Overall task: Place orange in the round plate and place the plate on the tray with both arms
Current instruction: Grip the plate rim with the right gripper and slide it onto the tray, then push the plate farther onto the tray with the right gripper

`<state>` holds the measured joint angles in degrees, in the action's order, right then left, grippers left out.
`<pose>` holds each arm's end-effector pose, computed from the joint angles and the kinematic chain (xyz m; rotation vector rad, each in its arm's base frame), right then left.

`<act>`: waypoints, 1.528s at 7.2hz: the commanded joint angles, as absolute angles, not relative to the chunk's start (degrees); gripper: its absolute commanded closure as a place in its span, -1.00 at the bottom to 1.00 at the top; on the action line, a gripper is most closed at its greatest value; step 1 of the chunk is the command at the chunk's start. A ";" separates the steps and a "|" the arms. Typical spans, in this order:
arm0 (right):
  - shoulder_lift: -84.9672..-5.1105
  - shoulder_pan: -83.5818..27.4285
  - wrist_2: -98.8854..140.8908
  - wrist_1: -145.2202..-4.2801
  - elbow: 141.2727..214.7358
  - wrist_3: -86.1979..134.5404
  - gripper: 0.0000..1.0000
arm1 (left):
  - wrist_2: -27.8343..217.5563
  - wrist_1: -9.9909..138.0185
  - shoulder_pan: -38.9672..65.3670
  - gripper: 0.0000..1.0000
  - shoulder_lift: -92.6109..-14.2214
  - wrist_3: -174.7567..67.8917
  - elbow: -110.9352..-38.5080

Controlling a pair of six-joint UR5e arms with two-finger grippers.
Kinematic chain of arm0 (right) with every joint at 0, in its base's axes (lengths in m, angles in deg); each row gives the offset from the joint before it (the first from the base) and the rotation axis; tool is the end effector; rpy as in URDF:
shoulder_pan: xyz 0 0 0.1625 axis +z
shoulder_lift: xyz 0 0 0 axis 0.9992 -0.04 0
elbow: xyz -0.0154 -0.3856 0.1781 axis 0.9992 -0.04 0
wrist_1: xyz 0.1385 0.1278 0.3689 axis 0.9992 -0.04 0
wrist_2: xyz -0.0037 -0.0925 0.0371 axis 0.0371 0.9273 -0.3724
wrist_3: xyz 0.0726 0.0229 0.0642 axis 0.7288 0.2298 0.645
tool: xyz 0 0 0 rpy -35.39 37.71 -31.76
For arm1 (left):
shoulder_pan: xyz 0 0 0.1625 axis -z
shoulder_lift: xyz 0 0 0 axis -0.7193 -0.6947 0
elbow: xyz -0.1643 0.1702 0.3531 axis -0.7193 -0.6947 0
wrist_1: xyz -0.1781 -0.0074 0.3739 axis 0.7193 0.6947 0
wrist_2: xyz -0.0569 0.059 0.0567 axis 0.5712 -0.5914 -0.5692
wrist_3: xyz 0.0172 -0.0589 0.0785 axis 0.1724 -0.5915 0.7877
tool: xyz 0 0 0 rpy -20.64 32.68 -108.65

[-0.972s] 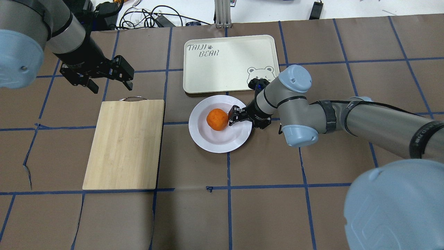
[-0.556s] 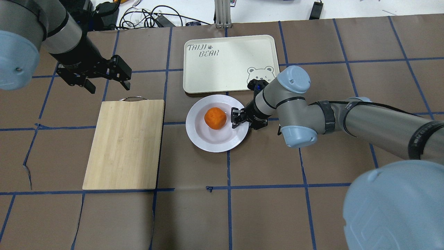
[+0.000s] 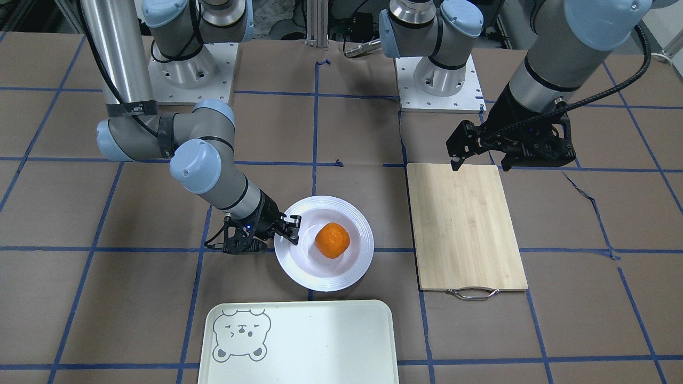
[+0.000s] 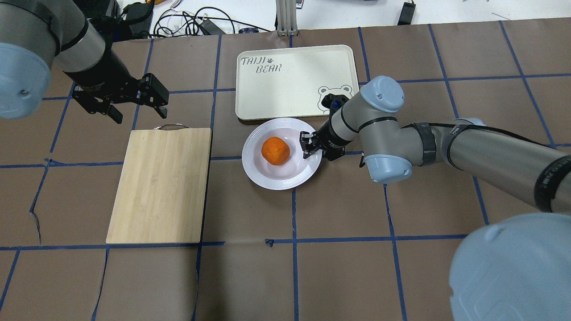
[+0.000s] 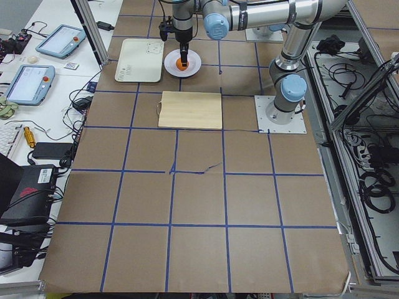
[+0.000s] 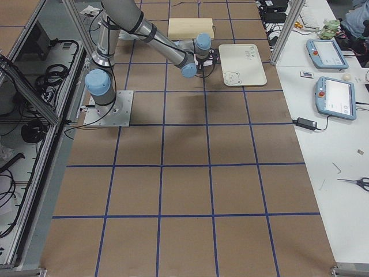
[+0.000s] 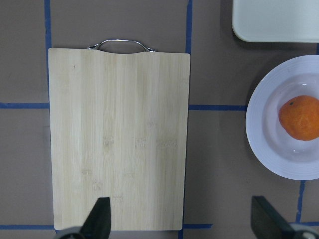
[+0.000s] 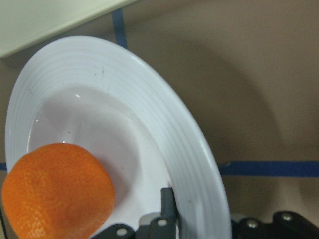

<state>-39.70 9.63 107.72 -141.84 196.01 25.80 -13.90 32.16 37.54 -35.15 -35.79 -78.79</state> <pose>0.2480 -0.5365 0.1860 0.2107 2.6579 -0.0306 -0.0810 -0.5103 0.4430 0.0964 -3.0907 -0.0151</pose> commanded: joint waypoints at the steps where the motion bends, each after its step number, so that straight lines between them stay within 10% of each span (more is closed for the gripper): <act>1: -40.36 8.19 104.09 -139.86 192.26 28.13 1.00 | -13.95 32.20 37.68 -1.00 -35.31 -37.30 -79.11; 7: -23.88 5.28 107.55 -137.23 165.39 28.94 1.00 | -13.95 32.11 37.59 -1.00 -35.32 -37.12 -79.11; 11: -21.02 3.87 107.83 -137.14 164.55 29.29 0.82 | -13.86 32.20 37.59 -1.00 -35.32 -37.03 -79.11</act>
